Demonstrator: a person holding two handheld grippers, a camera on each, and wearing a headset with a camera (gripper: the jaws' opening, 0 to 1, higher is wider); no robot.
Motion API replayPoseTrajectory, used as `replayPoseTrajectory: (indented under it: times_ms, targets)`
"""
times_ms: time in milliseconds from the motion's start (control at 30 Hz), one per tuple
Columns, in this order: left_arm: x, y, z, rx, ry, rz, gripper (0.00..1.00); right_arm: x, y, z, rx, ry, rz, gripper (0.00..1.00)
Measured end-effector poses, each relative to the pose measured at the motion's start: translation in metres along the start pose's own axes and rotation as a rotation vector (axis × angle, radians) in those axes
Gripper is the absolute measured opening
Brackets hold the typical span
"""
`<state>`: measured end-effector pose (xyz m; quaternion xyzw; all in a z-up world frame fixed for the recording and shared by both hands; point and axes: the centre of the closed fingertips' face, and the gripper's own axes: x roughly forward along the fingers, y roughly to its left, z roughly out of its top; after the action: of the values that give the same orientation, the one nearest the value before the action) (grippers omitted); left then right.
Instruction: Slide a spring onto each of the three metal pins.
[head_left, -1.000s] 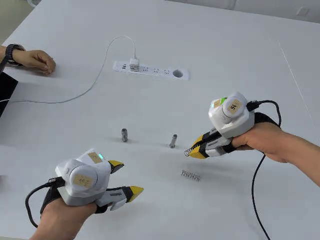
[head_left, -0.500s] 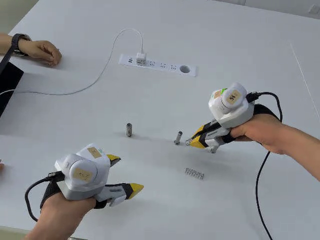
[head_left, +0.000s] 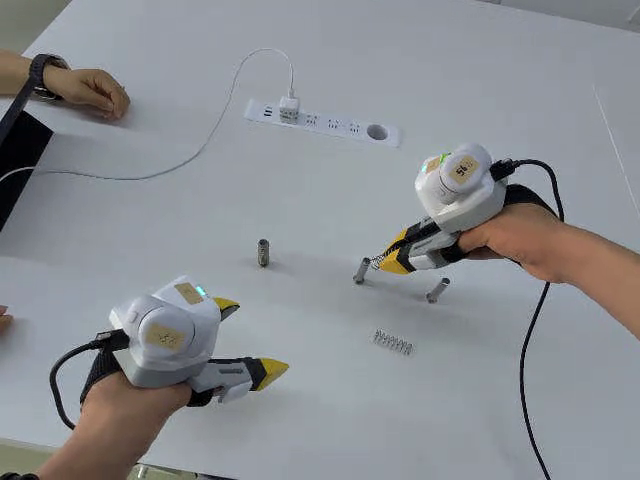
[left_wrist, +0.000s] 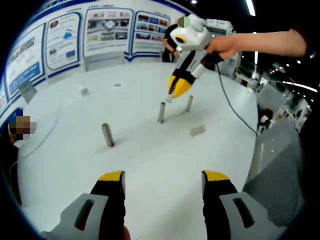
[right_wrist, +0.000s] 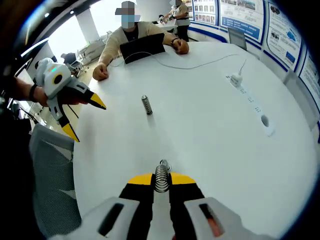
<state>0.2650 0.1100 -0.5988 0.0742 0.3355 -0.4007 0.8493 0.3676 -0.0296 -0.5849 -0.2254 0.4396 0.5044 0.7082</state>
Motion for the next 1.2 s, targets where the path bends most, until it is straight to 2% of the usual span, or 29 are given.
replayPoseTrajectory:
  times_ms: [333, 700, 1200]
  targets:
    - [-0.002, -0.001, 0.001, -0.016, -0.007, -0.006, 0.68, 0.004, -0.002, 0.002, -0.008, 0.017, 0.003, 0.13]
    - [-0.001, -0.003, 0.003, -0.041, -0.022, -0.008, 0.67, 0.008, -0.001, 0.004, -0.019, 0.032, 0.01, 0.13]
    - [-0.004, -0.003, -0.003, -0.053, -0.018, -0.002, 0.67, 0.015, 0.005, 0.012, -0.045, 0.049, 0.015, 0.13]
